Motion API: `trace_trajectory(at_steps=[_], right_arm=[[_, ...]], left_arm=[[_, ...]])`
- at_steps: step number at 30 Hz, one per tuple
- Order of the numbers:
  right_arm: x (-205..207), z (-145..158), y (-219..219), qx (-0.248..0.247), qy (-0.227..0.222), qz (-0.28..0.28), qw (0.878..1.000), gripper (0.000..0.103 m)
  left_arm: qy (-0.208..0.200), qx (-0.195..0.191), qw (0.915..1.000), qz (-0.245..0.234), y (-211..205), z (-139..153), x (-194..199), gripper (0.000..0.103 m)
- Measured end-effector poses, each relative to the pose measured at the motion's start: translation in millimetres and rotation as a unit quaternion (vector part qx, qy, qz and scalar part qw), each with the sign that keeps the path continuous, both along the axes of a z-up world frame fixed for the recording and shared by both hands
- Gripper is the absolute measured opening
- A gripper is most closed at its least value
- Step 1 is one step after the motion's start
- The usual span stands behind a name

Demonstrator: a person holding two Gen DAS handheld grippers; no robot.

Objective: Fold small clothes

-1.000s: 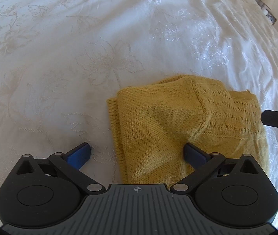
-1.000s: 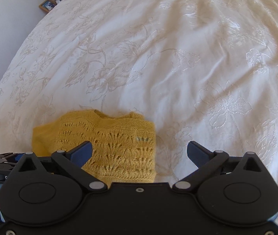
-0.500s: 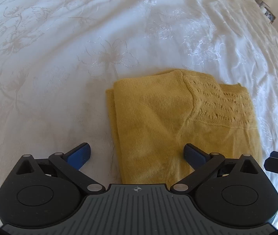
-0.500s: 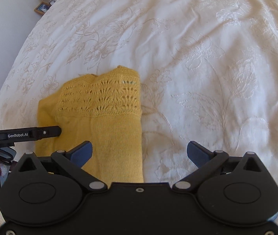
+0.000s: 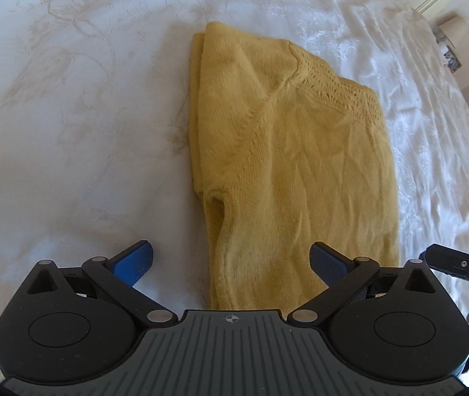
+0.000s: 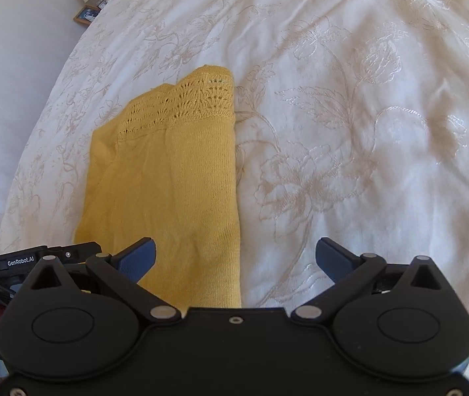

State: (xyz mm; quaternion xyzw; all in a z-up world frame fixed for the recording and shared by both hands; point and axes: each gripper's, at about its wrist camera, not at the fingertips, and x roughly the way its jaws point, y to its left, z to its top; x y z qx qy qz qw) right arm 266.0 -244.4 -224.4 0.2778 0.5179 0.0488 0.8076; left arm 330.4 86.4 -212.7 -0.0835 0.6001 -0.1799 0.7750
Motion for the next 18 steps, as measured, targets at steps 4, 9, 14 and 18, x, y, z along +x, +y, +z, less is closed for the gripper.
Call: trace_trajectory(at_steps=[4, 9, 14, 18], right_arm=[[-6.3, 3.0, -6.8, 0.015, -0.006, 0.008, 1.0, 0.103], [-0.6, 6.2, -18.1, 0.039, -0.014, 0.01, 0.999, 0.103], [27.4, 9.0, -25.5, 0.052, -0.033, 0.023, 0.998, 0.103], [61.4, 3.8, -25.3, 0.065, -0.042, 0.039, 0.996, 0.103]], left_arm=[[-0.001, 0.002, 1.0, -0.007, -16.5, -8.5, -2.0, 0.103], [-0.008, -0.004, 0.9998, -0.016, -26.7, -11.2, 2.4, 0.103], [-0.009, -0.018, 0.9992, -0.034, -38.0, -15.7, 12.8, 0.103], [-0.009, -0.032, 0.999, -0.028, -41.1, -17.6, 19.0, 0.103]])
